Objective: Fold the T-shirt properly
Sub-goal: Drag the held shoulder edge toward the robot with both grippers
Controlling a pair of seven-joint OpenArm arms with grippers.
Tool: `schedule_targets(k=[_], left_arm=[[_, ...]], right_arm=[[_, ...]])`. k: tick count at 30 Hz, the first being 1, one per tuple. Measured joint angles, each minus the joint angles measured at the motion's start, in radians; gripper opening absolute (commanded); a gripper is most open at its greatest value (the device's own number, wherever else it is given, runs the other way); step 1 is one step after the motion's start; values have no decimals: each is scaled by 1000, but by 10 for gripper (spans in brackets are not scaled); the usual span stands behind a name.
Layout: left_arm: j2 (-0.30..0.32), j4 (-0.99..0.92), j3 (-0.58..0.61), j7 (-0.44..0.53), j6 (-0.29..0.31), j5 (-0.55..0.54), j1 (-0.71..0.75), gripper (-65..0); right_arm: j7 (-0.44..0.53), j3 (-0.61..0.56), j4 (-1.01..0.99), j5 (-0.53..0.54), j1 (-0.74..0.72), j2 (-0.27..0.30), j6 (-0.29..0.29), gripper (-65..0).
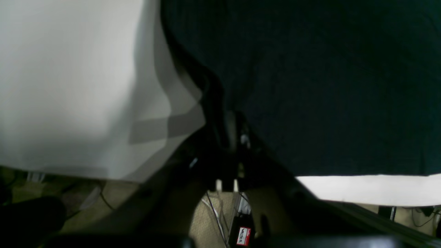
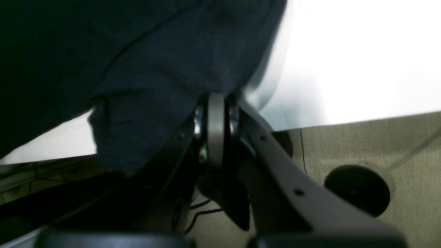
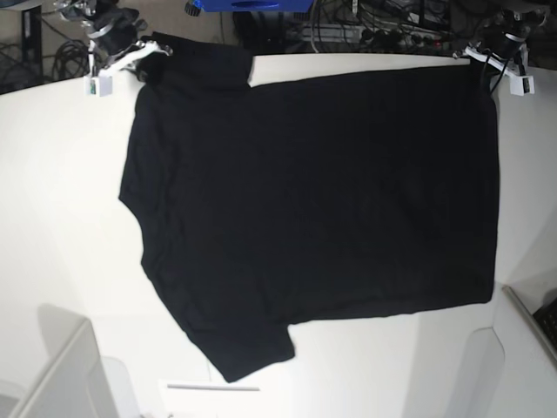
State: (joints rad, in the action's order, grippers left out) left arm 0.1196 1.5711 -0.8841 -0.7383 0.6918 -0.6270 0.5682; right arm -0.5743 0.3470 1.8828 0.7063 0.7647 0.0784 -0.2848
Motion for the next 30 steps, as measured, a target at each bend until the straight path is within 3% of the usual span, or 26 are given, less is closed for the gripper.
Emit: schedule_targets(k=[12, 19, 24, 30], left_arm=[[-31, 198, -2, -9, -2, -1, 44, -650], [-31, 207, -3, -10, -2, -2, 39, -650], [-30, 206, -5, -9, -3, -108, 35, -650], [-30, 206, -5, -11, -23, -118, 31, -650]], right_arm=[[-9, 0, 83, 3, -55, -1, 1, -650], [-109, 0, 83, 0, -131, 1, 6, -650], [-159, 1, 84, 0, -180, 1, 7, -650], [-192, 1, 84, 0, -231, 0, 7, -650]])
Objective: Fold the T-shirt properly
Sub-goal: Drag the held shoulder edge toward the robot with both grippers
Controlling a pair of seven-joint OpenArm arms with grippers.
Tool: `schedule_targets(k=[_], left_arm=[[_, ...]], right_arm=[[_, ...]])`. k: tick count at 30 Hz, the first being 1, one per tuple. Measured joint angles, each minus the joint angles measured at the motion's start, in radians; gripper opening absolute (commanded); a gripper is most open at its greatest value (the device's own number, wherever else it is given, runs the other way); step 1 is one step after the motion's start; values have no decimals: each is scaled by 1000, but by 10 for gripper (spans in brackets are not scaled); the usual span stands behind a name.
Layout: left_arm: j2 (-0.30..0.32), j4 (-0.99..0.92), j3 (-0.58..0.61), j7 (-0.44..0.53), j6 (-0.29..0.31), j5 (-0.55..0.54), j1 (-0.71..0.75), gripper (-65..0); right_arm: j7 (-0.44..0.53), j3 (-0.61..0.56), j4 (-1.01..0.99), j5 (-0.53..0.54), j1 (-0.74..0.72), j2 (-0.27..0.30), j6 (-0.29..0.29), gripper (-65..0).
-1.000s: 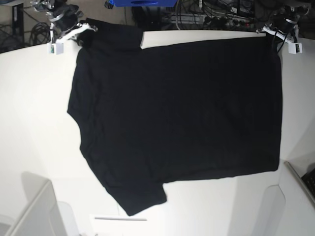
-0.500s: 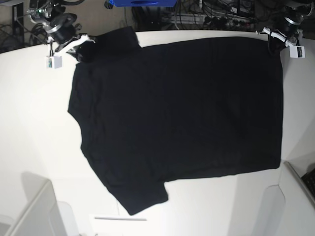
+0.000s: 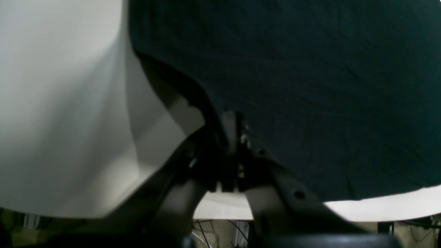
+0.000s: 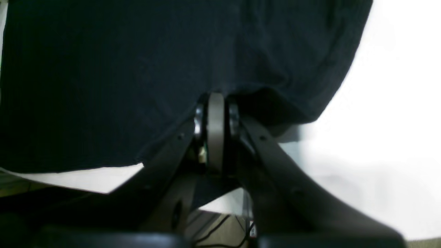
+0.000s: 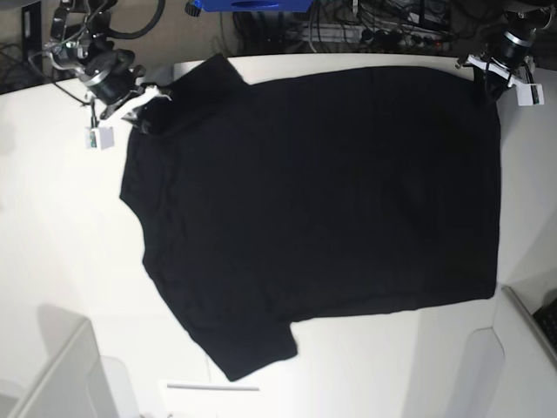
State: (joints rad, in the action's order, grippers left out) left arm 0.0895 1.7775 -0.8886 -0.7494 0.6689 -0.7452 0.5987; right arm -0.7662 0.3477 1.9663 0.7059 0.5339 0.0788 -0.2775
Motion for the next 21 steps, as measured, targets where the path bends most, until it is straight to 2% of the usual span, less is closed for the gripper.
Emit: schedule_targets(k=[3, 5, 7, 10, 12, 14, 17, 21], left_arm=[[0, 0, 0, -3, -8, 2, -24, -650], [0, 0, 0, 0, -7, -6, -33, -650], [0, 0, 0, -2, -9, -4, -34, -650], [0, 0, 0, -3, -17, 2, -58, -650], [0, 0, 0, -2, -67, -6, -66, -650], [0, 0, 0, -3, -82, -5, -64, -650], [-1, 0, 0, -4, -82, -4, -80, -650], [-1, 0, 0, -3, -83, -5, -97, -650]], right_arm=[[-18, 0, 0, 0, -29, 0, 0, -650], [-34, 0, 0, 0, -47, 0, 47, -650], [-41, 0, 0, -3, -62, 1, 58, -650], [-44, 0, 0, 0, -84, 1, 61, -650], [-79, 0, 0, -2, -98, 2, 61, -650], [-99, 0, 0, -3, -121, 3, 61, -650], [-102, 0, 0, -3, -146, 3, 61, -650], [-152, 0, -1, -4, -184, 3, 61, -650]])
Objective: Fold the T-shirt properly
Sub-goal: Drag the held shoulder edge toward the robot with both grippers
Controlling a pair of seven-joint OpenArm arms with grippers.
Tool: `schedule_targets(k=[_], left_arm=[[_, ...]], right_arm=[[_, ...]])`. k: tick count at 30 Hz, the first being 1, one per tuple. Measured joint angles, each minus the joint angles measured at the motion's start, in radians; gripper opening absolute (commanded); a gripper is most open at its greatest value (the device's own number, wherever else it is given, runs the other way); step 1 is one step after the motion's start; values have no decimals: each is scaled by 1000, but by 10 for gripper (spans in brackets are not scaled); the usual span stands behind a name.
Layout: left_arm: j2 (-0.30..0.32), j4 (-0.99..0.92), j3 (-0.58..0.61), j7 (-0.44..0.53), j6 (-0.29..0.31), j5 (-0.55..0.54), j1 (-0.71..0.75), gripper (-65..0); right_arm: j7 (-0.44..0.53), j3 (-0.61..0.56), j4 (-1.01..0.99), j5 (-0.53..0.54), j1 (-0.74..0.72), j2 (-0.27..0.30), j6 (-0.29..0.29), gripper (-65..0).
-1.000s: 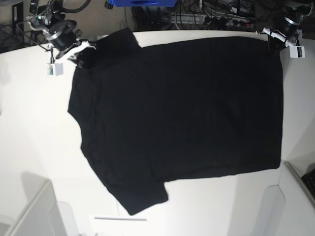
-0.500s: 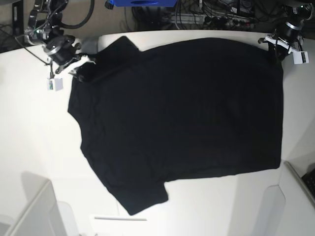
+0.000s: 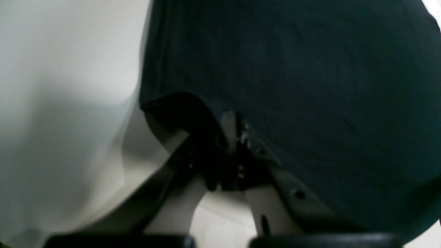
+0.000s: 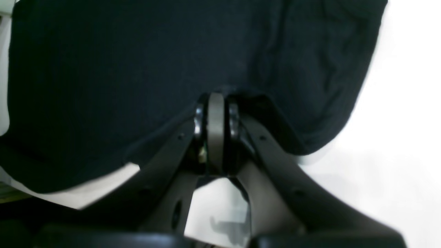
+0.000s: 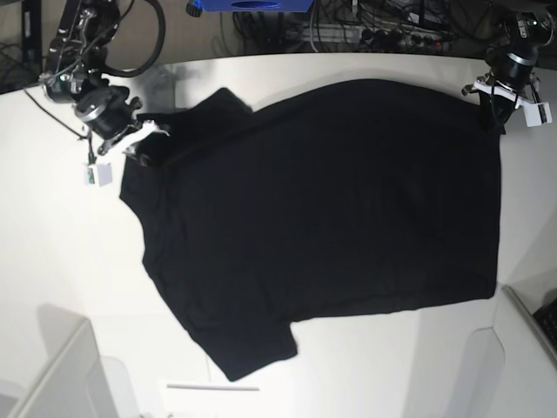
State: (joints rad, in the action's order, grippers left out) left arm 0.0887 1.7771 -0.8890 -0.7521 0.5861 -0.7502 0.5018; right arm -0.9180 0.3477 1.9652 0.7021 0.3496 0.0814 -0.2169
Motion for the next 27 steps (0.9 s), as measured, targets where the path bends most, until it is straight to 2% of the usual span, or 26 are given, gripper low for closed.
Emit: schedule_targets(k=[2, 4, 6, 11, 14, 23, 27], left_arm=[[0, 0, 0, -1, -1, 1, 0, -650], [0, 0, 0, 0, -3, 0, 0, -650], [-5, 0, -1, 1, -3, 0, -1, -650], [-69, -1, -109, -10, -4, 9, -31, -650], [-65, -1, -136, -65, -4, 8, -56, -650], [-67, 0, -136, -75, -3, 8, -54, -650], [-68, -1, -158, -82, -4, 8, -87, -650]], right_arm=[[-6, 0, 0, 0, -26, 0, 2, -650], [-14, 0, 0, 4, -39, 0, 40, -650], [-20, -1, 0, -2, -45, 0, 53, -650], [-17, -8, -22, 5, -81, 0, 53, -650], [-19, -8, -57, 0, -80, 0, 53, -650], [-24, -10, -77, 0, -124, 1, 53, -650], [-76, -10, -98, 1, -174, 0, 53, -650]])
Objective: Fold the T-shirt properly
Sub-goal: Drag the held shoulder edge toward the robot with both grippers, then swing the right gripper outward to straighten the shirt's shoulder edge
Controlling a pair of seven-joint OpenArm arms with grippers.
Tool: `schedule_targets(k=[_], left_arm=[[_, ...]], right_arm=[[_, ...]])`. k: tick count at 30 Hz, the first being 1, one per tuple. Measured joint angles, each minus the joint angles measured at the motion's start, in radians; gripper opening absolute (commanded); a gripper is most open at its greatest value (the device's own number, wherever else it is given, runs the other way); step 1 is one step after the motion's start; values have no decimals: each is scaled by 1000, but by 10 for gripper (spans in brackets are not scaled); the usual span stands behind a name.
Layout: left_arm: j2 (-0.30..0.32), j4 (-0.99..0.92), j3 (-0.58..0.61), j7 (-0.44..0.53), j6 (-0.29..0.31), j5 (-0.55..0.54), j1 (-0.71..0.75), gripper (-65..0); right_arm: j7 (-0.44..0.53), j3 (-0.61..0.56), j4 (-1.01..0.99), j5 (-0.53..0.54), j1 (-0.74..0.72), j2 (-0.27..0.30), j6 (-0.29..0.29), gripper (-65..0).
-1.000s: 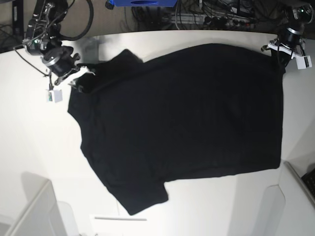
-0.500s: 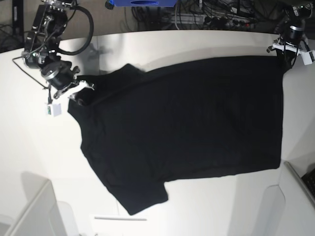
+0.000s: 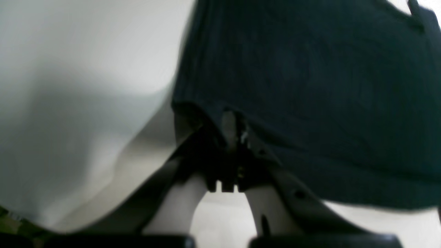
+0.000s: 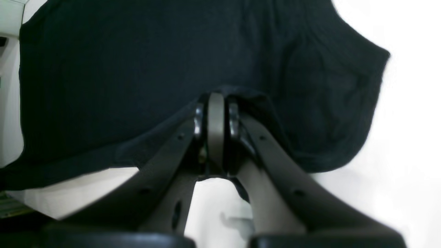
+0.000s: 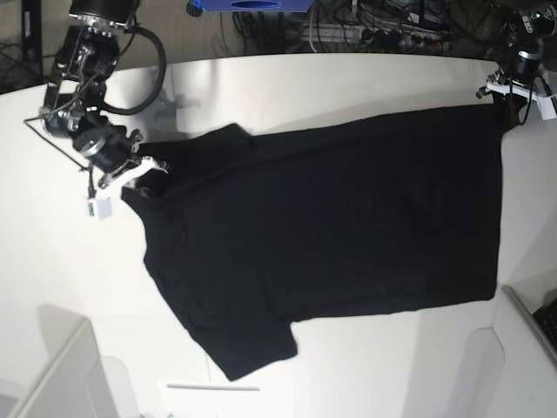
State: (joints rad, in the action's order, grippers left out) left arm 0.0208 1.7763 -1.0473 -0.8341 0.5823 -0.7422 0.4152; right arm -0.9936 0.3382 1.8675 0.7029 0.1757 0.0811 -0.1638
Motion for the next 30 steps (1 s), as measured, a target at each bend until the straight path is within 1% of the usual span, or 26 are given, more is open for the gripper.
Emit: schedule_targets(k=[3, 5, 7, 16, 18, 20, 21, 24, 26, 28, 30], left_arm=[[1, 0, -1, 3, -7, 0, -6, -650], [-1, 0, -1, 3, -49, 0, -6, -650], [-1, 0, 0, 2, -72, 0, -8, -650], [0, -1, 1, 2, -75, 0, -27, -650], [2, -2, 1, 2, -75, 0, -27, -650], [1, -2, 1, 2, -90, 0, -27, -650], [1, -3, 2, 2, -113, 0, -28, -650], [17, -6, 2, 0, -127, 0, -31, -650], [34, -7, 2, -10, -127, -1, -39, -650], [50, -7, 2, -55, -130, 0, -51, -650], [56, -8, 0, -80, -130, 0, -63, -650]], right_arm=[[-6, 0, -12, -1, -28, 0, 0, -650], [-5, 0, -32, 3, -42, 0, 0, -650], [-6, 0, -61, 1, -50, 0, 0, -650], [-6, -3, -121, -4, -81, -2, 0, -650], [-6, -37, -124, -5, -90, 5, 0, -650], [-5, -71, -124, -1, -98, 9, 0, -650], [-6, -83, -124, -1, -103, 9, 1, -650], [-1, -105, -124, -1, -111, 9, 71, -650], [2, -119, -124, -2, -111, 12, 78, -650], [0, -124, -124, -2, -117, 9, 79, -650], [2, -124, -124, -1, -133, 9, 82, -650]])
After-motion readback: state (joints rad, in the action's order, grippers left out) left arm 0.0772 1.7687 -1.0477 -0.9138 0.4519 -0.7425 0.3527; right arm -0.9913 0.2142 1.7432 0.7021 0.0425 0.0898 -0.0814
